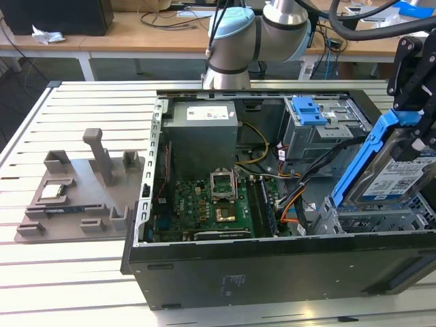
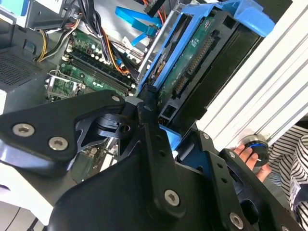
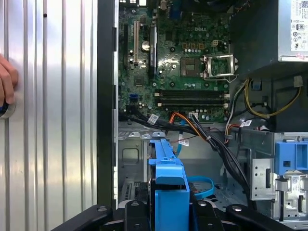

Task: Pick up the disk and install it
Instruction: 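Insert the disk into the insertion slot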

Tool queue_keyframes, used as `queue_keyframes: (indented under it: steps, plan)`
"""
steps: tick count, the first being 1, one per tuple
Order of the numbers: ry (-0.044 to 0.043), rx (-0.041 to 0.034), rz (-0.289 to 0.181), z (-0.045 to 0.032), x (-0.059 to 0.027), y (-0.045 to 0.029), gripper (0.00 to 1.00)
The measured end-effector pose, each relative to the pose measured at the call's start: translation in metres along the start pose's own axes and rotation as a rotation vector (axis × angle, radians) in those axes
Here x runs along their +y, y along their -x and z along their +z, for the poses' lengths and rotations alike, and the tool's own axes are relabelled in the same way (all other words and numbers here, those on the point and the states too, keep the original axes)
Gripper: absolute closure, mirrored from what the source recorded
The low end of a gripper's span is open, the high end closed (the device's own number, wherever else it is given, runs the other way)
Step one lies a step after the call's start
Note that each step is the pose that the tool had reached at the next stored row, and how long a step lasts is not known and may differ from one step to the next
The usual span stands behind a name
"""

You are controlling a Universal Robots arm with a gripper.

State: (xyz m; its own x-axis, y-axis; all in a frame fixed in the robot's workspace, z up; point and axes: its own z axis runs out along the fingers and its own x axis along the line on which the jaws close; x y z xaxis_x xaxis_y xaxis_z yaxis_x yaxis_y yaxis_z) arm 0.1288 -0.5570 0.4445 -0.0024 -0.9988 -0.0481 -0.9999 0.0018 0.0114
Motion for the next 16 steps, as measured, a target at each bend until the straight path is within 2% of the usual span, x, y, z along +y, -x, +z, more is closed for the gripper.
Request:
queue_keyframes:
  steps: [3,8,10,14,16]
  plan:
    - [-0.0001,0.0014,0.001,0.0026,0.0000,0.0028,0.64]
    - [0.0002,0.0036,0.002,0.0099,0.0001,0.0030,0.64]
    - [-0.0003,0.0010,0.001,0.0151,-0.0002,0.0027,0.64]
    - [0.0000,0.0024,0.001,0.0156,0.0000,0.0026,0.64]
    - [-0.0023,0.0017,0.001,0.0159,0.0039,0.0026,0.64]
